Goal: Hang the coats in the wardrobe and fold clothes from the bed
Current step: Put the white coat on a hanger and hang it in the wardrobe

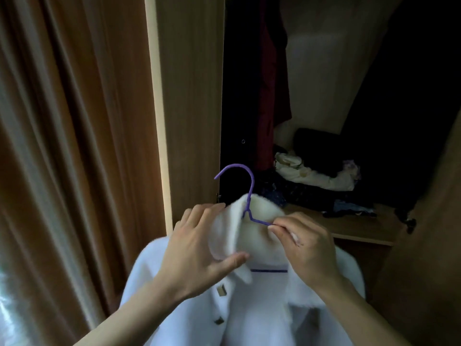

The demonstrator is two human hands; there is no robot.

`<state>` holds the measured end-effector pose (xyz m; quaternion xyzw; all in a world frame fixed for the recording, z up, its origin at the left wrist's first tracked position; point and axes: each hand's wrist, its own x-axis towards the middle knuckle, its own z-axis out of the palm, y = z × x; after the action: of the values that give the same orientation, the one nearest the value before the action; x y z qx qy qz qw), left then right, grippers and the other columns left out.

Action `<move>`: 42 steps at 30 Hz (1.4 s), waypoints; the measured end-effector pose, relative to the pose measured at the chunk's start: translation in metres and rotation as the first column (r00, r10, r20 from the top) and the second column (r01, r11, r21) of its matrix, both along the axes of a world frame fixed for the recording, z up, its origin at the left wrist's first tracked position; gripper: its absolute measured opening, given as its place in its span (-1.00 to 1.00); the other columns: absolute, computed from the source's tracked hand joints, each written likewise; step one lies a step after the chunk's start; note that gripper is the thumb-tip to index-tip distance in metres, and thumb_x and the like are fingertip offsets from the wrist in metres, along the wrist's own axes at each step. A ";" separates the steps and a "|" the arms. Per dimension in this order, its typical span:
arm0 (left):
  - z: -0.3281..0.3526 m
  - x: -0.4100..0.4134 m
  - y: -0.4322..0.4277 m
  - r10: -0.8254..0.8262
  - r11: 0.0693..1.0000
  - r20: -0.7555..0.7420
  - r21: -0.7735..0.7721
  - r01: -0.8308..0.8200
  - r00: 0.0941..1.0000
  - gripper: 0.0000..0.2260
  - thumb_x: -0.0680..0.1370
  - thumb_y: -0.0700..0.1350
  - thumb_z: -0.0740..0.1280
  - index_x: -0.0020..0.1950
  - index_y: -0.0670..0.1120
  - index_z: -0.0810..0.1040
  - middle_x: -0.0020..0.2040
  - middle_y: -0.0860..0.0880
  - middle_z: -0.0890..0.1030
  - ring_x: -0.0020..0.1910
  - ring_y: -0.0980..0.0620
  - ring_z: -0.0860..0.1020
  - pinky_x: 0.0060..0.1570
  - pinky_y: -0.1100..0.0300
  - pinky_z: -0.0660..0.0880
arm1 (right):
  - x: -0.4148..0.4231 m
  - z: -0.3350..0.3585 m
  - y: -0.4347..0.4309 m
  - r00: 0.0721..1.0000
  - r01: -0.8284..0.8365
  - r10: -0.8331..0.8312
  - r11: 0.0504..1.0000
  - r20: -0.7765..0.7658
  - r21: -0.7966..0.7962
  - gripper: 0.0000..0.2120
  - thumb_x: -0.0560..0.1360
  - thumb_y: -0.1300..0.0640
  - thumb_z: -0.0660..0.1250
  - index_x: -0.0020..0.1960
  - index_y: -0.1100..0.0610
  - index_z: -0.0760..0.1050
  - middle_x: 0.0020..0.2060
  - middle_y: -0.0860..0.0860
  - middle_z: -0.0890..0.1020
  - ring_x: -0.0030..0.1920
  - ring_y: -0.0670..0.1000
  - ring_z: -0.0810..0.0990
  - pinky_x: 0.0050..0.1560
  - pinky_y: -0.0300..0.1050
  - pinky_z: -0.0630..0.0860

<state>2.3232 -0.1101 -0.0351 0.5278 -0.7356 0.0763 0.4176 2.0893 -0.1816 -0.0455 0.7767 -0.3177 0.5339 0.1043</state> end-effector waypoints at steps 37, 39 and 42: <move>0.057 0.018 -0.057 0.032 0.742 -0.673 0.511 0.434 0.739 -0.91 0.58 -0.33 0.29 0.02 -0.26 0.57 -0.09 -0.33 0.61 -0.18 -0.14 0.58 -0.15 0.03 0.52 | -0.064 0.017 -0.005 1.000 0.001 -0.001 0.998 0.000 -0.069 -0.85 0.53 0.08 0.39 -0.16 0.13 0.61 -0.26 -0.10 0.58 -0.26 -0.03 0.53 -0.26 -0.08 0.47; 0.054 0.013 -0.065 0.077 0.812 -0.547 0.520 0.266 0.833 -0.91 0.53 -0.26 0.39 0.00 -0.13 0.56 -0.11 -0.23 0.64 -0.26 -0.03 0.55 -0.26 0.15 0.49 | -0.067 0.020 -0.005 1.000 -0.011 0.011 0.998 0.002 -0.069 -0.85 0.53 0.09 0.39 -0.16 0.14 0.62 -0.27 -0.10 0.58 -0.26 -0.03 0.52 -0.26 -0.08 0.47; 0.056 0.008 -0.068 0.118 0.895 -0.162 0.444 -0.034 0.980 -0.78 0.41 -0.03 0.50 -0.10 0.08 0.46 -0.29 0.04 0.61 -0.34 0.11 0.50 -0.33 0.23 0.42 | -0.073 0.020 -0.006 0.999 -0.013 0.015 0.999 0.029 -0.046 -0.85 0.52 0.10 0.39 -0.17 0.16 0.62 -0.27 -0.09 0.59 -0.26 -0.02 0.54 -0.24 -0.05 0.48</move>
<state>2.3313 -0.1782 0.0209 0.6415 -0.6706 -0.1246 0.3510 2.0165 -0.1880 -0.0256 0.7685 -0.3014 0.5529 0.1136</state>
